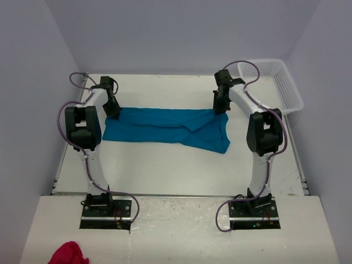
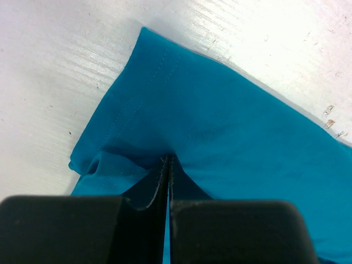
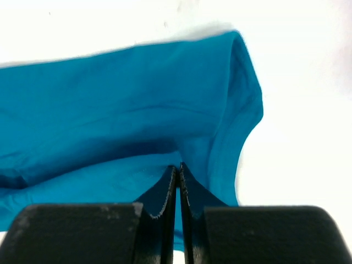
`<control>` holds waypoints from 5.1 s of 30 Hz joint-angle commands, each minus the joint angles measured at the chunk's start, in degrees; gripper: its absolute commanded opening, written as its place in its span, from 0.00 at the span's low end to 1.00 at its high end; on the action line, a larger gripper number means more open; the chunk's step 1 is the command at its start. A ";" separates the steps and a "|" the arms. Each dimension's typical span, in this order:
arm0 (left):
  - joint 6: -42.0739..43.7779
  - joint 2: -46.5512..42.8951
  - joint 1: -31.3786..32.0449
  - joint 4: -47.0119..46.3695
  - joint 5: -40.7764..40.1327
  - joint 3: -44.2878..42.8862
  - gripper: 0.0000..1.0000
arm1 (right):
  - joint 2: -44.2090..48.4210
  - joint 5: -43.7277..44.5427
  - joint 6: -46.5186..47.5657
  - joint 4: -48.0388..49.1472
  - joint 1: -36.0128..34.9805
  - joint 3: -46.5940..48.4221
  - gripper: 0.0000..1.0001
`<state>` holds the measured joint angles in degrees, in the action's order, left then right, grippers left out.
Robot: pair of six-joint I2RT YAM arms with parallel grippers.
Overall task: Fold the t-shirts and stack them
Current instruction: Fold the other side of the tshirt into a rectangle, then rotate the tshirt 90 degrees
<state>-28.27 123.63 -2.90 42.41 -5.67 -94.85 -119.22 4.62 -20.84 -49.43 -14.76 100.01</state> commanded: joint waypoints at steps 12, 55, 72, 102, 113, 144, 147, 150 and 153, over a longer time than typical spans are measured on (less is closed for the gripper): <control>1.02 -6.65 -0.44 -1.19 0.39 0.28 0.00 | -1.27 -0.56 6.07 0.30 3.60 11.07 0.36; -4.25 -9.73 31.20 -21.67 22.72 14.25 0.00 | 2.59 -16.93 2.65 10.93 -6.94 -11.32 0.00; -3.98 -10.52 31.99 -22.99 20.44 22.51 0.00 | -4.88 -16.31 2.74 9.44 -6.86 -3.42 0.00; -3.37 -13.94 35.24 -24.22 16.49 28.22 0.00 | 10.75 -10.25 5.73 14.17 -5.71 -10.92 0.00; 4.44 -20.72 36.03 -16.85 8.92 20.42 0.00 | 25.51 -14.03 1.24 20.07 -5.80 -31.17 0.00; 10.34 20.49 38.05 -16.22 35.99 -23.26 0.00 | 65.52 -15.96 -11.15 8.74 -22.59 -46.91 0.00; 10.17 23.57 37.79 -14.73 35.30 -27.64 0.00 | 65.61 -15.79 -11.50 9.00 -23.99 -47.62 0.00; 9.99 27.35 37.26 -12.27 35.20 -34.40 0.00 | 65.17 -15.26 -11.77 8.74 -24.70 -47.71 0.00; 9.29 30.61 36.03 -12.00 36.78 -40.30 0.00 | 64.82 -14.73 -12.20 9.09 -26.01 -48.41 0.00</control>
<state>-18.96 150.47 34.70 27.68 31.64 -129.69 -54.26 -10.46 -31.62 -40.27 -39.68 52.47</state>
